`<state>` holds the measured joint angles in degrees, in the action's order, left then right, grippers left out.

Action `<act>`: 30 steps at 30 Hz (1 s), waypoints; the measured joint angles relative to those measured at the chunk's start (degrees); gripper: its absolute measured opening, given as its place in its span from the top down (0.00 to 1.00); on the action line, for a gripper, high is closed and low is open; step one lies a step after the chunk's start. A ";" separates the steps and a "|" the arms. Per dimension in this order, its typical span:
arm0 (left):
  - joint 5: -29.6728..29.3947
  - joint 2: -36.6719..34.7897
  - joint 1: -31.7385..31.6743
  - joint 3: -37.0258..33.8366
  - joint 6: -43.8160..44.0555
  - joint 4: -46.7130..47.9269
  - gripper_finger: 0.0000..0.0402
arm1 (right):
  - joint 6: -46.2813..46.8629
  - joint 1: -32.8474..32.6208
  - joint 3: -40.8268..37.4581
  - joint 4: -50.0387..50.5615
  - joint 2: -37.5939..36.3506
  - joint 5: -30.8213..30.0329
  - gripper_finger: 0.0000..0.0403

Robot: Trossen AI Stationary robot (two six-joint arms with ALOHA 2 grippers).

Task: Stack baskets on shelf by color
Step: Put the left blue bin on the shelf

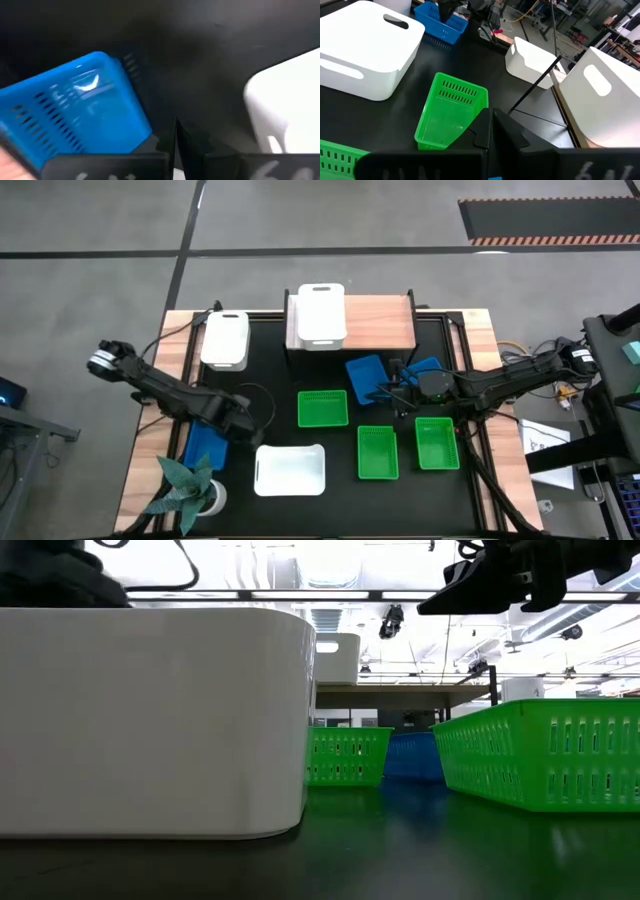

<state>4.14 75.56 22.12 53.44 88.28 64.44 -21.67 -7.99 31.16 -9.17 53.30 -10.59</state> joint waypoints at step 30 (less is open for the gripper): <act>2.88 -0.08 0.04 -8.24 -2.09 -2.94 0.58 | 0.02 0.00 0.00 1.64 0.02 0.00 0.98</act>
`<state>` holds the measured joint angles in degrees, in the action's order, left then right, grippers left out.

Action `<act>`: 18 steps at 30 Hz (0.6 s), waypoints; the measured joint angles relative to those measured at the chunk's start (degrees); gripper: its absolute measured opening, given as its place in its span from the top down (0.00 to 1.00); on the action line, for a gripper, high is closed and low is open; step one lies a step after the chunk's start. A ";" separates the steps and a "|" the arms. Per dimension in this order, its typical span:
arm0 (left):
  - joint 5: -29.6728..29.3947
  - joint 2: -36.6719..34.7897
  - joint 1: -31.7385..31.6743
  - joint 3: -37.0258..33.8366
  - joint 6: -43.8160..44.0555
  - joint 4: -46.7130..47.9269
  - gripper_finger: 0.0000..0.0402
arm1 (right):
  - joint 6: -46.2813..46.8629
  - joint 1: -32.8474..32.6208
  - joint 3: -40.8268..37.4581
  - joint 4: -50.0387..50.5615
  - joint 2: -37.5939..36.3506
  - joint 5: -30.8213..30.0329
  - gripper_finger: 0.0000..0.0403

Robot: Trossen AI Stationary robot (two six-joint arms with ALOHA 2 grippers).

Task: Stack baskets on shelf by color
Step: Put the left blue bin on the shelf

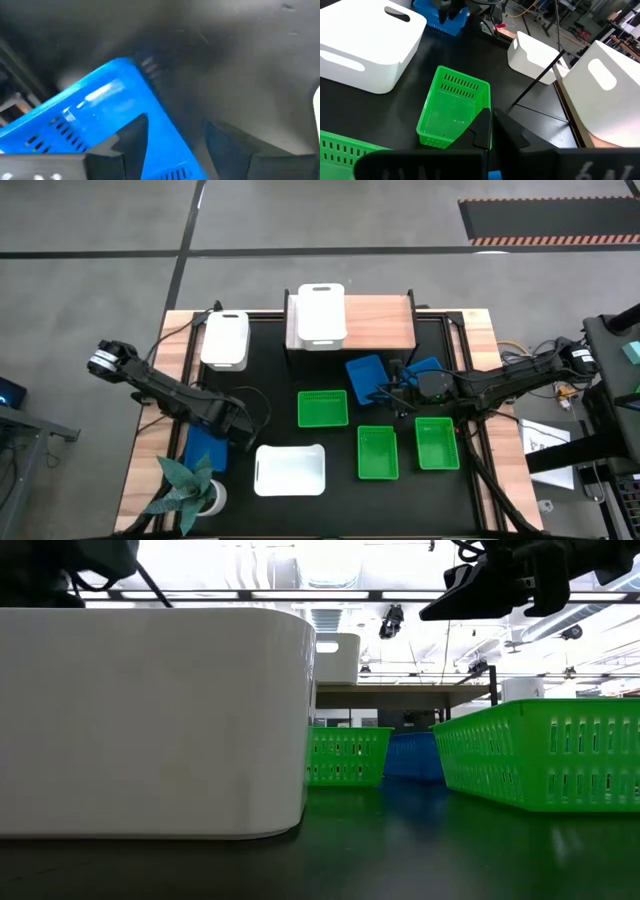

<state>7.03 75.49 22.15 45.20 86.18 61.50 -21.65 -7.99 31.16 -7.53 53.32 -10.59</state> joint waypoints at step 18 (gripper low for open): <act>-0.34 1.94 -0.02 -0.18 -2.26 -1.63 0.98 | 0.22 0.00 0.00 0.20 0.00 0.00 0.98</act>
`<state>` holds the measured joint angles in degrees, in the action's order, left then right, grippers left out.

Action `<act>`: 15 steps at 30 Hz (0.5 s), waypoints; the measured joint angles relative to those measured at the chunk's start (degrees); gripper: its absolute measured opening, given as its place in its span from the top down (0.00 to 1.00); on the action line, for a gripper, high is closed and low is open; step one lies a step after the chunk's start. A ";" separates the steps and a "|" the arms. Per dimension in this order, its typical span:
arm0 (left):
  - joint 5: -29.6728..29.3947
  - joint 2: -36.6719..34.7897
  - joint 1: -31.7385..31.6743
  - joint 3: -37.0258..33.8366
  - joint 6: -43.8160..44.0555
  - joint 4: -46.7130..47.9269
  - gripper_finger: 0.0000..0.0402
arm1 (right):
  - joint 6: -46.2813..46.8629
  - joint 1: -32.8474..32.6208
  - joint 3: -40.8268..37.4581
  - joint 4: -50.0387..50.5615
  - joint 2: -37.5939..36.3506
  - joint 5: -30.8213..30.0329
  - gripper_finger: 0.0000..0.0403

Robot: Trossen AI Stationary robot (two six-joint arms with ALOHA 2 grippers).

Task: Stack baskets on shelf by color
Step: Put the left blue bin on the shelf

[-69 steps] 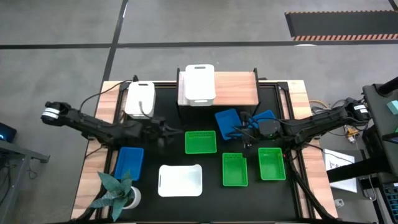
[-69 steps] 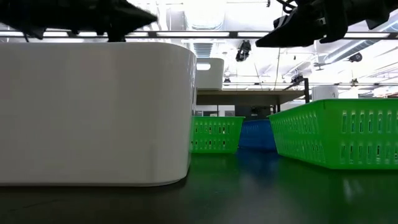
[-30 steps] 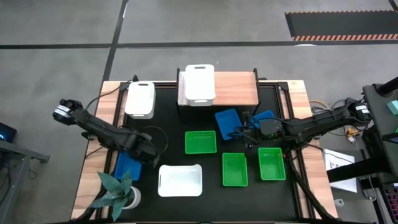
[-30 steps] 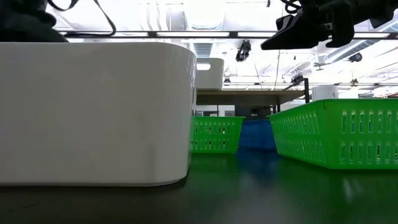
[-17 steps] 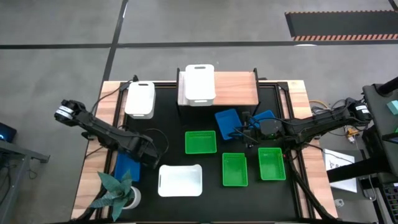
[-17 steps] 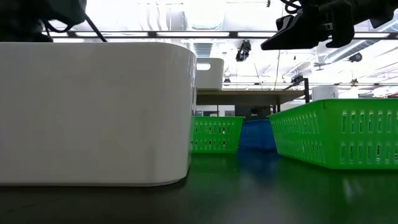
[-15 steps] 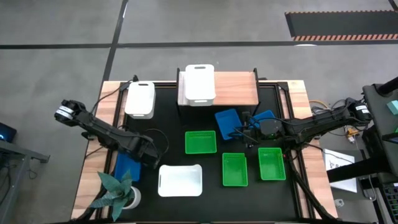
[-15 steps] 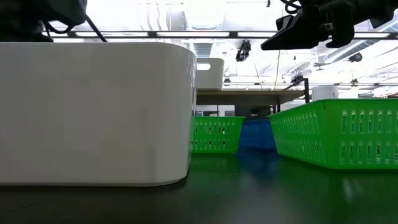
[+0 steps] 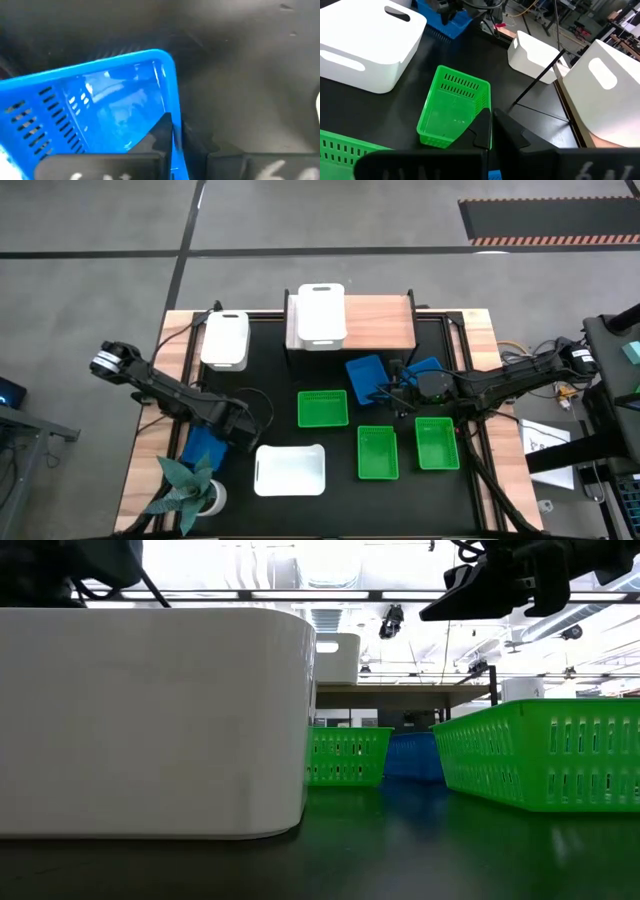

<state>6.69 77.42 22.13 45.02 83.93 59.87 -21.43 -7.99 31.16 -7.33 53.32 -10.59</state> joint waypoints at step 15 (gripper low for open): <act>-2.51 0.31 0.11 20.05 -57.75 9.34 1.00 | 4.80 0.04 0.31 -1.03 0.00 1.33 0.92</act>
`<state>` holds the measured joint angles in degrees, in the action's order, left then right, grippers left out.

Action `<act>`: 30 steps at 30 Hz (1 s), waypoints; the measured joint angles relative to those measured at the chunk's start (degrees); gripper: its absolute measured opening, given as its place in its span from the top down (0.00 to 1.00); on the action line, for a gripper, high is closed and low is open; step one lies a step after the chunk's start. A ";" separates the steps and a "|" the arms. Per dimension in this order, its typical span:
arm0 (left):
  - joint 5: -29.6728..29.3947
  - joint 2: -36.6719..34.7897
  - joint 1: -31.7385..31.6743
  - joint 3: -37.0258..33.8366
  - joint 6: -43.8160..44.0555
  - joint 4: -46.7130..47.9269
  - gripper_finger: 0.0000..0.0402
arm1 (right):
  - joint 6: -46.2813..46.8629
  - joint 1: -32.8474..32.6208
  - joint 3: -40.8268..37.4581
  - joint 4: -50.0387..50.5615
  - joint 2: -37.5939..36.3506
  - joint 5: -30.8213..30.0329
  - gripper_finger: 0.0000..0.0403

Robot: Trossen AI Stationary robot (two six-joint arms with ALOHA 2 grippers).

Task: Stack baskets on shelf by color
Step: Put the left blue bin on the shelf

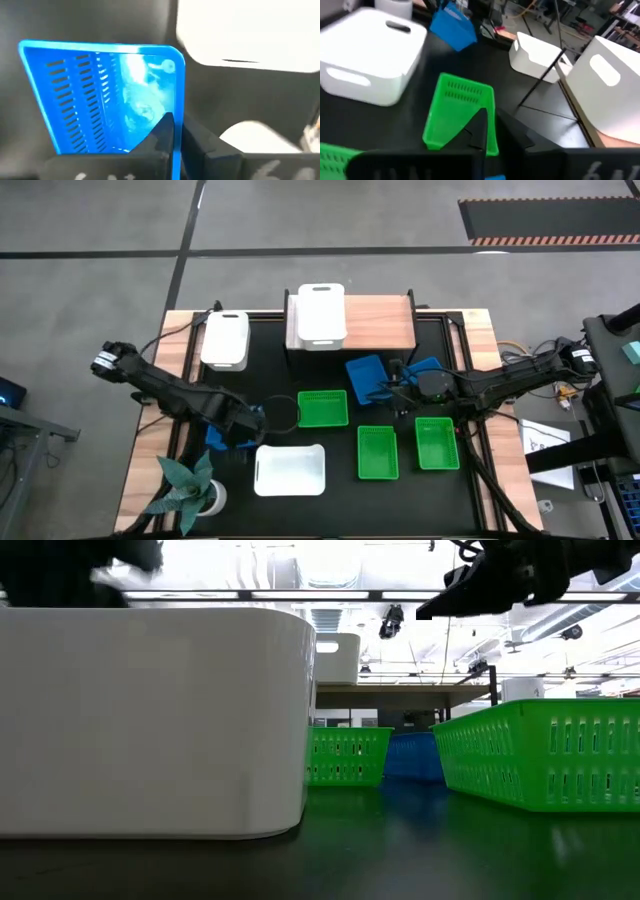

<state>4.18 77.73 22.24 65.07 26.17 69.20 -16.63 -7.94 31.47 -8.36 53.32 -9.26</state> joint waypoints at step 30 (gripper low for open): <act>-18.56 9.36 -4.02 15.82 -46.63 -15.38 1.00 | -8.51 0.13 52.00 32.09 32.86 17.36 0.50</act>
<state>-14.37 87.09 18.22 80.88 -20.45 53.82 -25.15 -7.81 83.47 23.73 86.18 8.10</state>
